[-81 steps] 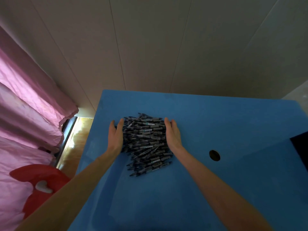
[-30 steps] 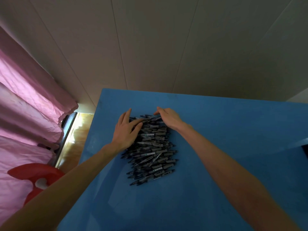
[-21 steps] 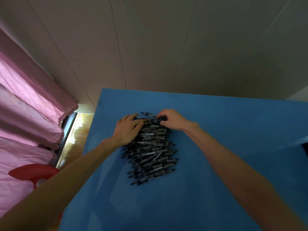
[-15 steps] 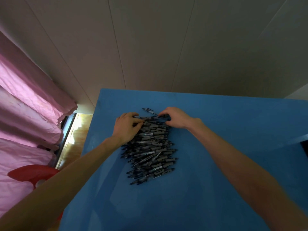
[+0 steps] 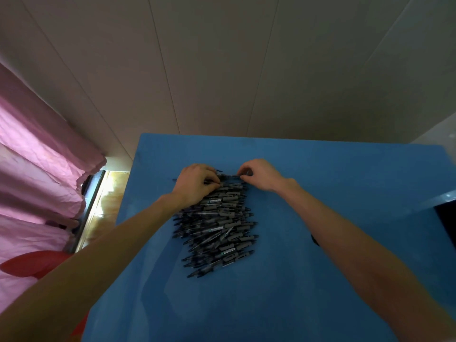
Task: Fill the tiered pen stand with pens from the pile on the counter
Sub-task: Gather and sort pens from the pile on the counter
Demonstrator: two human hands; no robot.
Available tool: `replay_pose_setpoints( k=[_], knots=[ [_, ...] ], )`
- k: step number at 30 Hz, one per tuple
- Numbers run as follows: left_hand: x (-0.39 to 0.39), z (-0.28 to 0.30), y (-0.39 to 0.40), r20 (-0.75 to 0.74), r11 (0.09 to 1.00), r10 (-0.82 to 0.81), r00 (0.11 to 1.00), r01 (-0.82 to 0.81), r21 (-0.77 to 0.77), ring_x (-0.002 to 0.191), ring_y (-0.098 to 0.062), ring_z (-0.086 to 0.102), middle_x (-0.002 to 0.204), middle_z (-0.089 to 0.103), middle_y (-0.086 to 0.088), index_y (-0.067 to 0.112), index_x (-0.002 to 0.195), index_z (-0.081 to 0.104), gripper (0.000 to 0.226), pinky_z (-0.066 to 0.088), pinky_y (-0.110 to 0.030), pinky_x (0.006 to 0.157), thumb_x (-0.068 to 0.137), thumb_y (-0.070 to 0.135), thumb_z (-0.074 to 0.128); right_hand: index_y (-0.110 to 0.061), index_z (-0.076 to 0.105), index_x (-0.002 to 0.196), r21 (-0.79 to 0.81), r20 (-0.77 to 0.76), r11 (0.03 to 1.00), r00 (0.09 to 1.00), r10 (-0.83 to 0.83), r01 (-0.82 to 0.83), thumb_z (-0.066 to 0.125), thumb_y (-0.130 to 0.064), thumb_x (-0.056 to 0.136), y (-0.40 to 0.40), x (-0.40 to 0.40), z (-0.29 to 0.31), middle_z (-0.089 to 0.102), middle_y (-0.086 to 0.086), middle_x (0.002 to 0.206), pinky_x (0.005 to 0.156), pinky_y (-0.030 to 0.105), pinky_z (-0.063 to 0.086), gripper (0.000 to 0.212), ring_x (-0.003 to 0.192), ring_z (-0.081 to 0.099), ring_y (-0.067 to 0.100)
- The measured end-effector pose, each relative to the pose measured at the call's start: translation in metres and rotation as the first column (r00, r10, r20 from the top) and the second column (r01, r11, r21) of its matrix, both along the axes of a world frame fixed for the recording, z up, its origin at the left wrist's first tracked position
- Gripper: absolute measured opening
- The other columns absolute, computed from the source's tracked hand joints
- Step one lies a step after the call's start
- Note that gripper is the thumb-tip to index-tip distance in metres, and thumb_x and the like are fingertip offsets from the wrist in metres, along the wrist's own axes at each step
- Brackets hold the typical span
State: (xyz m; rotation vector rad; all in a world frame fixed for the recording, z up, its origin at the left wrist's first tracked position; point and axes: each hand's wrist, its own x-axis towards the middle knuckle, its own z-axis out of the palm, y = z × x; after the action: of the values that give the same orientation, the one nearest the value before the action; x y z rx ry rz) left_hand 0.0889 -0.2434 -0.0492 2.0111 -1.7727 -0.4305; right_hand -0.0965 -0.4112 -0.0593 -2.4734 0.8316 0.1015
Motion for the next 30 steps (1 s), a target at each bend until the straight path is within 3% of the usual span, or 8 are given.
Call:
replay_pose_setpoints(
  k=[4, 6, 10, 13, 18, 23, 26, 30],
  knots=[
    [0.001, -0.010, -0.003, -0.053, 0.997, 0.029, 0.998, -0.025, 0.072, 0.121, -0.020, 0.058, 0.133, 0.065, 0.000, 0.023, 0.109, 0.080, 0.020, 0.045, -0.032, 0.099, 0.097, 0.034, 0.068, -0.019, 0.073, 0.109, -0.009, -0.007, 0.999, 0.999, -0.045, 0.045, 0.071, -0.020, 0.093, -0.003, -0.009, -0.002, 0.073, -0.001, 0.111, 0.091, 0.038, 0.056, 0.017, 0.100, 0.066, 0.016],
    [0.002, -0.015, -0.001, -0.047, 0.995, 0.034, 0.998, -0.029, 0.091, 0.126, -0.022, 0.055, 0.139, 0.060, -0.001, 0.024, 0.122, 0.074, 0.030, 0.046, -0.039, 0.105, 0.099, 0.040, 0.062, -0.018, 0.069, 0.120, 0.005, -0.024, 0.999, 0.999, -0.034, 0.034, 0.072, -0.020, 0.091, -0.001, -0.011, -0.004, 0.070, 0.001, 0.117, 0.094, 0.035, 0.054, 0.029, 0.106, 0.065, 0.018],
    [0.010, -0.019, 0.004, -0.008, 0.989, 0.098, 0.995, -0.097, 0.111, 0.134, -0.027, 0.050, 0.147, 0.054, -0.003, 0.020, 0.141, 0.059, 0.046, 0.038, -0.049, 0.114, 0.103, 0.046, 0.053, -0.020, 0.062, 0.133, -0.085, -0.115, 0.991, 0.989, 0.094, -0.104, 0.069, -0.021, 0.091, 0.000, -0.005, -0.001, 0.060, -0.001, 0.113, 0.083, 0.033, 0.049, 0.042, 0.104, 0.059, 0.019],
    [0.020, -0.020, 0.006, 0.006, 0.976, 0.126, 0.992, -0.125, 0.176, 0.128, -0.029, 0.054, 0.142, 0.059, -0.003, 0.021, 0.141, 0.056, 0.047, 0.040, -0.049, 0.111, 0.103, 0.048, 0.049, -0.023, 0.064, 0.127, -0.122, -0.171, 0.977, 0.973, 0.154, -0.176, 0.066, -0.023, 0.093, -0.003, -0.001, 0.001, 0.053, -0.005, 0.104, 0.078, 0.032, 0.047, 0.034, 0.100, 0.058, 0.019],
    [0.026, -0.024, 0.013, 0.028, 0.974, 0.090, 0.996, -0.094, 0.207, 0.129, -0.028, 0.053, 0.140, 0.060, -0.002, 0.025, 0.143, 0.054, 0.048, 0.039, -0.049, 0.111, 0.104, 0.052, 0.046, -0.020, 0.058, 0.123, -0.199, -0.224, 0.947, 0.953, 0.205, -0.251, 0.061, -0.030, 0.094, -0.005, -0.003, 0.003, 0.058, -0.001, 0.113, 0.080, 0.035, 0.051, 0.031, 0.100, 0.059, 0.019],
    [0.031, -0.020, 0.009, -0.079, 0.989, 0.038, 0.996, -0.026, 0.142, 0.119, -0.023, 0.059, 0.133, 0.063, 0.001, 0.024, 0.130, 0.066, 0.028, 0.049, -0.046, 0.101, 0.105, 0.030, 0.054, -0.021, 0.060, 0.130, -0.211, -0.209, 0.942, 0.954, 0.216, -0.259, 0.062, -0.028, 0.097, -0.007, -0.011, 0.004, 0.061, 0.000, 0.119, 0.087, 0.037, 0.052, 0.034, 0.108, 0.060, 0.019],
    [0.029, -0.019, 0.006, -0.157, 0.990, 0.012, 0.988, 0.011, 0.144, 0.113, -0.019, 0.062, 0.127, 0.067, 0.002, 0.023, 0.124, 0.069, 0.025, 0.052, -0.042, 0.100, 0.102, 0.018, 0.059, -0.022, 0.063, 0.132, -0.212, -0.176, 0.946, 0.962, 0.210, -0.245, 0.060, -0.026, 0.099, -0.010, -0.019, 0.003, 0.061, 0.001, 0.115, 0.082, 0.033, 0.047, 0.033, 0.107, 0.059, 0.020],
    [0.027, -0.022, 0.002, -0.143, 0.989, 0.007, 0.990, 0.014, 0.148, 0.117, -0.020, 0.058, 0.131, 0.064, 0.000, 0.022, 0.122, 0.071, 0.023, 0.048, -0.044, 0.105, 0.102, 0.021, 0.060, -0.021, 0.066, 0.129, -0.259, -0.129, 0.937, 0.970, 0.208, -0.235, 0.056, -0.026, 0.101, -0.007, -0.029, -0.002, 0.060, 0.001, 0.111, 0.079, 0.034, 0.049, 0.029, 0.103, 0.059, 0.021]
  ],
)
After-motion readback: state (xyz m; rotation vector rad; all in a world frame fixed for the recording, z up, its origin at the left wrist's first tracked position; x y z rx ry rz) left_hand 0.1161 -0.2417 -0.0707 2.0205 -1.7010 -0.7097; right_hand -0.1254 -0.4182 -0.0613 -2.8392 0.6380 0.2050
